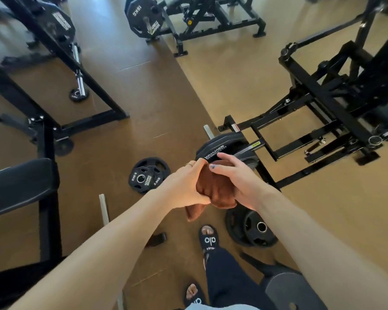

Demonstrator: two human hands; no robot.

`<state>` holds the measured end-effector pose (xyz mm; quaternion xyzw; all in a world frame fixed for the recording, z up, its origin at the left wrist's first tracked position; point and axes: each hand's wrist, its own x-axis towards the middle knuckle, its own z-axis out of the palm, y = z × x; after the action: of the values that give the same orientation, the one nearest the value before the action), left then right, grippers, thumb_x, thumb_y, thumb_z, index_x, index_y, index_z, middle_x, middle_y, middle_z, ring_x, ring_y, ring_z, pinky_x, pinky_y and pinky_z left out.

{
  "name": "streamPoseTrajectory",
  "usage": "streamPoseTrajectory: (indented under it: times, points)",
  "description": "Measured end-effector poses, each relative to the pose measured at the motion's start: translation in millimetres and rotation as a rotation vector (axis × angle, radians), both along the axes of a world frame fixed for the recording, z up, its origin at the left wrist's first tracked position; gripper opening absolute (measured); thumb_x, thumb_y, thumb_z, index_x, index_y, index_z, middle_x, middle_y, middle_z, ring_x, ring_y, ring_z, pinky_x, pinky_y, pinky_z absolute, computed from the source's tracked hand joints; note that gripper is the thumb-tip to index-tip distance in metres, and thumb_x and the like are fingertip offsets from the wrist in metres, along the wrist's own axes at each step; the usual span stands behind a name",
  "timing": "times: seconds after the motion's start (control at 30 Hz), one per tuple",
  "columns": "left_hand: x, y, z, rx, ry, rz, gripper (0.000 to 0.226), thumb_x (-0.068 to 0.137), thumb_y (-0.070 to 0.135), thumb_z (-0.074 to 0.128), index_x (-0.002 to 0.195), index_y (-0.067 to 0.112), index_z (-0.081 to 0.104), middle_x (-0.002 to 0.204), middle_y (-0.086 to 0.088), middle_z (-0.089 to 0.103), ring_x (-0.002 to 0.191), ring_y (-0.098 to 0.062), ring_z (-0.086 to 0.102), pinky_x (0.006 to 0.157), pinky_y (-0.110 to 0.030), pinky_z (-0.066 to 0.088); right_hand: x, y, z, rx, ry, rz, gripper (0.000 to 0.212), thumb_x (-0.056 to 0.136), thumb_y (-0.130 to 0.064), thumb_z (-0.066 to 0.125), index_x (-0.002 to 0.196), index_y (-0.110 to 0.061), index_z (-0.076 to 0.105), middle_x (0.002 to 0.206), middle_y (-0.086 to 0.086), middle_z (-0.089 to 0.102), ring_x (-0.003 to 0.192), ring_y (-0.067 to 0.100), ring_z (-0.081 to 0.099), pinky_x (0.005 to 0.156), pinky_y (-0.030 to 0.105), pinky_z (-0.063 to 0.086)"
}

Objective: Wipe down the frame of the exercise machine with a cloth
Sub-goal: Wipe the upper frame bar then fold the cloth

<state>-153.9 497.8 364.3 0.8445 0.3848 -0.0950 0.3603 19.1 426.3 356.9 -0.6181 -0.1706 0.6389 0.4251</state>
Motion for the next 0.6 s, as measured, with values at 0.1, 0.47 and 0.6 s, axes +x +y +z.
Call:
streamPoseTrajectory:
  times: [0.1,0.47,0.6]
  points:
    - [26.2,56.5,-1.1,0.030,0.036,-0.052,0.057,0.088,0.039,0.073,0.136,0.028,0.044,0.120,0.002,0.066,0.094,-0.017,0.063,0.077,-0.030,0.053,32.2,45.0,-2.7,0.023,-0.002,0.140,0.080,0.074,-0.010,0.085,0.143,-0.029,0.048,0.129,0.008,0.060,0.115,0.029,0.066,0.090,0.042,0.060]
    - [152.6,265.2,19.9,-0.107,0.253,-0.182,0.033,0.083,0.031,0.073,0.115,0.033,0.064,0.099,0.011,0.066,0.087,-0.011,0.064,0.072,-0.027,0.051,154.0,222.2,-10.2,0.062,-0.514,0.486,0.021,0.081,-0.040,0.082,0.092,-0.031,0.067,0.090,-0.011,0.068,0.086,0.004,0.065,0.069,0.022,0.044]
    - [198.2,325.3,30.4,-0.190,0.202,-0.181,0.028,0.079,0.033,0.076,0.102,0.040,0.060,0.098,0.014,0.069,0.088,-0.007,0.067,0.080,-0.032,0.058,194.7,257.9,-8.1,0.061,-0.324,0.274,0.020,0.082,-0.035,0.078,0.091,-0.022,0.067,0.088,-0.002,0.071,0.089,0.017,0.068,0.077,0.031,0.048]
